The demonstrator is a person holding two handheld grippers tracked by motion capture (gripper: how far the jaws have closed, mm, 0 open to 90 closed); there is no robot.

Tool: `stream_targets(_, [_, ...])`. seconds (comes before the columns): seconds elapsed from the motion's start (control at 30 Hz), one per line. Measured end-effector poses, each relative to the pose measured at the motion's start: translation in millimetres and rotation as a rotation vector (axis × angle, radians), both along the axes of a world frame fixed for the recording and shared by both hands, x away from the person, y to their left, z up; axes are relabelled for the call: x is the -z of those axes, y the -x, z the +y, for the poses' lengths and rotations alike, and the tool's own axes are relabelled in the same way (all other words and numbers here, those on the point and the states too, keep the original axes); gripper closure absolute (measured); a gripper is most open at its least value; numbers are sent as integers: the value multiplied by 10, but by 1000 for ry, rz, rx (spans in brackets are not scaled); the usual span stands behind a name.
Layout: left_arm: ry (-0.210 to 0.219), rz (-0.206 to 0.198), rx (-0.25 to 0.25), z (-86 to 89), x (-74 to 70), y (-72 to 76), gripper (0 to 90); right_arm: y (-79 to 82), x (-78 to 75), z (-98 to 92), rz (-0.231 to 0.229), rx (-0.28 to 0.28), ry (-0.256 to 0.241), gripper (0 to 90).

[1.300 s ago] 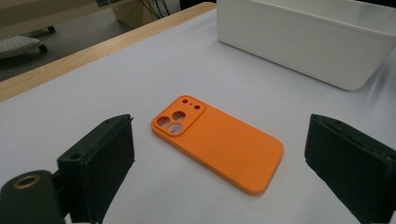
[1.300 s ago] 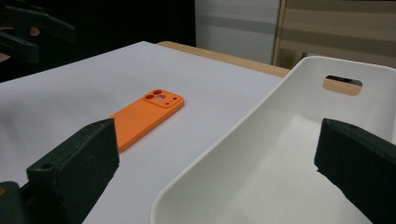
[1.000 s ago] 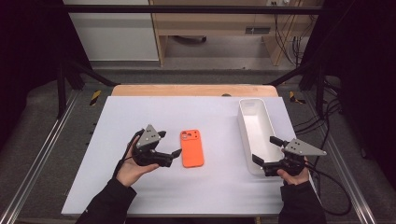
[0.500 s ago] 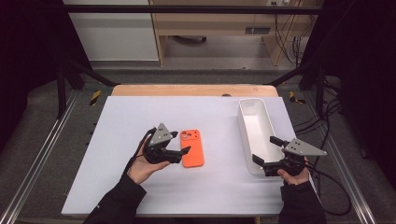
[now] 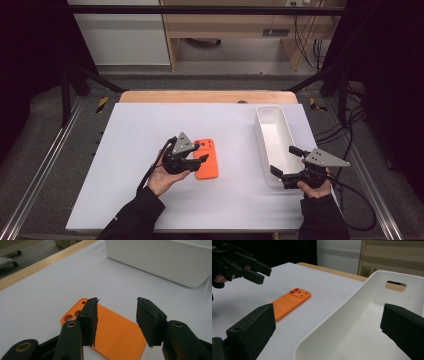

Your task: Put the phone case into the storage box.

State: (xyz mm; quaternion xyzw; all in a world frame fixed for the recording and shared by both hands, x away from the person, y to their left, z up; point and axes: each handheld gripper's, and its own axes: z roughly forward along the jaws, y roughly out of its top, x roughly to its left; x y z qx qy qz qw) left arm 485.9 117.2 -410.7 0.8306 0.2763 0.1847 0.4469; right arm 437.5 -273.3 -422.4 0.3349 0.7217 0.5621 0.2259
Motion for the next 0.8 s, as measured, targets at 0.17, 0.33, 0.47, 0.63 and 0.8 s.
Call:
stream_targets(0.17, [2,8,-6,-25,23,-25,587,0,-1,-1,0,0,0,4])
stream_targets(0.33, [-8,34,-13,-63,63,-59,650,0,-1,0,1,0,0,4])
stream_targets(0.47, [-14,53,-19,-88,93,-91,690,-1,0,1,0,-2,1,4])
stream_targets(0.63, [-35,68,-21,-130,135,-128,741,-1,0,-1,-1,-1,2,4])
stream_targets(0.8, [-51,78,-17,-165,172,-158,783,-1,-1,-1,0,-3,1,4])
